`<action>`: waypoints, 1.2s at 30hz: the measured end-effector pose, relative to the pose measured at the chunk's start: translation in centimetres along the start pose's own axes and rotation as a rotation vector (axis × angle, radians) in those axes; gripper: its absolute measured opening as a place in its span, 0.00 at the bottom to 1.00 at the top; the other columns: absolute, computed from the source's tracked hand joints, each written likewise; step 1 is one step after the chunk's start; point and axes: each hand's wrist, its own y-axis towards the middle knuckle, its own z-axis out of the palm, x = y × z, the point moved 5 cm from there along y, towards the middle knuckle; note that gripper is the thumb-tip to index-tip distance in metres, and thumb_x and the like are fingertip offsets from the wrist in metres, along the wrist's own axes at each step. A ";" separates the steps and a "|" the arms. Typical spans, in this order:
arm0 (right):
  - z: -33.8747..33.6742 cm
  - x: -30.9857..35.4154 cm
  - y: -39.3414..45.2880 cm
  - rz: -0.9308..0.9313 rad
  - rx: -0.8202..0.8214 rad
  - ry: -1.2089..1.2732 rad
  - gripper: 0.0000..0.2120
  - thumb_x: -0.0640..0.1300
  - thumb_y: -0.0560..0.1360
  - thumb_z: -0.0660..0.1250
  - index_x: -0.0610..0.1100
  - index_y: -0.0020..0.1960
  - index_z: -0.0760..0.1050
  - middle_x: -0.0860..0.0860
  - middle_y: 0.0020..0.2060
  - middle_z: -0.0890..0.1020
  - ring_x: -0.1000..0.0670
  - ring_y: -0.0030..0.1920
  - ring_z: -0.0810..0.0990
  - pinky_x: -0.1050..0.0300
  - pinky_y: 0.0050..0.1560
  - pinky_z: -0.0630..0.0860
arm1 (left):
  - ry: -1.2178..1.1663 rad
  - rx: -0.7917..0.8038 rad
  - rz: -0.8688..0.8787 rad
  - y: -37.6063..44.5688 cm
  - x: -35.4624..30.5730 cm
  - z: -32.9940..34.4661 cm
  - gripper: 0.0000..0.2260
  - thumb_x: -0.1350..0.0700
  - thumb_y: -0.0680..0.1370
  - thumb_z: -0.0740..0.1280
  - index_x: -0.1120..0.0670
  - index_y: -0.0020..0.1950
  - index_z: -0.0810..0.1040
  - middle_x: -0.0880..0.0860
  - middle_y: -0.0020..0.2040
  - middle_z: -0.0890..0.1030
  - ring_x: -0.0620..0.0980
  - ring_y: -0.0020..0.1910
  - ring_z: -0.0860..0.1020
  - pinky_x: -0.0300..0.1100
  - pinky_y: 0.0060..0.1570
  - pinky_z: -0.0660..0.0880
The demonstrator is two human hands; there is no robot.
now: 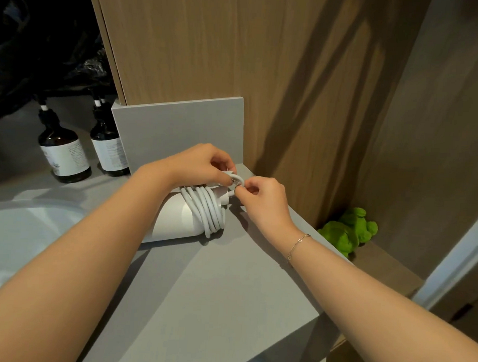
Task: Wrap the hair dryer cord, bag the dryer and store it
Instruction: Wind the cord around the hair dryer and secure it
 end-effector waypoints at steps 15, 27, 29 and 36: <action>-0.2 -0.4 -0.2 0.036 0.030 0.141 0.04 0.39 0.76 0.69 0.41 0.48 0.82 0.46 0.39 0.85 0.51 0.38 0.85 0.58 0.44 0.83 | -0.214 0.117 0.040 0.5 0.6 -0.4 0.08 0.58 0.70 0.72 0.53 0.48 0.87 0.53 0.50 0.83 0.52 0.52 0.79 0.45 0.56 0.75; 0.1 -0.6 0.1 0.115 0.089 0.184 0.06 0.41 0.78 0.65 0.41 0.49 0.81 0.44 0.40 0.84 0.47 0.43 0.84 0.58 0.47 0.81 | -0.107 0.165 -0.037 0.7 0.2 -0.9 0.08 0.49 0.76 0.70 0.52 0.49 0.85 0.46 0.40 0.84 0.39 0.38 0.77 0.36 0.43 0.70; 0.1 -0.8 0.2 0.141 0.091 0.227 0.06 0.40 0.78 0.65 0.39 0.49 0.80 0.42 0.42 0.83 0.46 0.43 0.84 0.58 0.48 0.81 | -0.039 0.223 -0.066 1.4 -0.4 -1.0 0.08 0.49 0.77 0.68 0.51 0.48 0.85 0.46 0.40 0.83 0.43 0.40 0.76 0.39 0.44 0.68; 0.0 -1.4 0.5 0.185 0.112 0.367 0.04 0.35 0.76 0.67 0.34 0.47 0.80 0.42 0.36 0.81 0.49 0.36 0.80 0.58 0.44 0.81 | -0.173 0.226 -0.133 1.5 0.7 0.0 0.16 0.47 0.77 0.68 0.59 0.47 0.84 0.53 0.39 0.82 0.46 0.38 0.77 0.46 0.50 0.71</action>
